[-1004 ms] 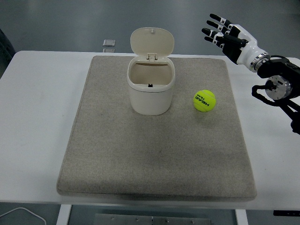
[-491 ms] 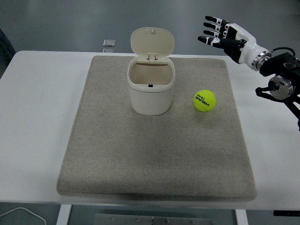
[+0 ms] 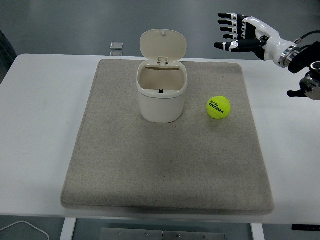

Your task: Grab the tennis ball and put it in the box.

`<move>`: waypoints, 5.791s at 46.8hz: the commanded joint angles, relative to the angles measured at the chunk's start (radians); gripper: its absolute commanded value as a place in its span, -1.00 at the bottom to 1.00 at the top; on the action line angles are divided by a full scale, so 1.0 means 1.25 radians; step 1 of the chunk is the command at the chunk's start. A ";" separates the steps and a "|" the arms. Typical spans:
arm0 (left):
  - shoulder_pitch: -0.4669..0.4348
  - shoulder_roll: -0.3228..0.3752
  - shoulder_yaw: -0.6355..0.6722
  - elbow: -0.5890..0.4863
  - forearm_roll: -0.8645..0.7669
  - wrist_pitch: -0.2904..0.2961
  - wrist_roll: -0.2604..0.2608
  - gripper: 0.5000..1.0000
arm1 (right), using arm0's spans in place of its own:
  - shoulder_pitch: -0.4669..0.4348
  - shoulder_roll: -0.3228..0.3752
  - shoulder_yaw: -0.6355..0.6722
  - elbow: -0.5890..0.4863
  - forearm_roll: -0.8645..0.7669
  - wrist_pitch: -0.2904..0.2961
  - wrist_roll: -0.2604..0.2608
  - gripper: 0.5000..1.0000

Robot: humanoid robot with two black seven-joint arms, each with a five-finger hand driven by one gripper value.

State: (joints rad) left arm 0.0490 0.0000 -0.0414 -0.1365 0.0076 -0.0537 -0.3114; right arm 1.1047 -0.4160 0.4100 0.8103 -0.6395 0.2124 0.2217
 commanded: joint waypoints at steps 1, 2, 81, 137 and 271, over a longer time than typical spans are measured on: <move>0.000 0.000 0.000 0.000 0.000 0.000 0.000 0.97 | -0.008 -0.001 -0.003 0.013 -0.056 0.017 0.001 0.71; 0.000 0.000 0.000 0.000 0.000 0.000 -0.001 0.97 | -0.009 -0.001 -0.006 0.017 -0.072 0.019 0.002 0.71; 0.000 0.000 0.000 0.000 0.000 0.000 -0.001 0.97 | 0.005 -0.055 -0.278 0.102 -0.511 -0.095 0.112 0.68; 0.000 0.000 0.000 0.000 0.000 0.000 -0.001 0.97 | 0.032 -0.075 -0.263 0.113 -0.544 -0.072 0.113 -1.00; 0.000 0.000 0.000 0.000 0.000 0.000 0.000 0.97 | 0.137 0.092 -0.133 0.111 -0.392 -0.004 0.137 0.03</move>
State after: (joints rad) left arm 0.0491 0.0000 -0.0414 -0.1365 0.0077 -0.0537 -0.3118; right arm 1.2797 -0.3006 0.2440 0.9499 -1.1289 0.2070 0.3928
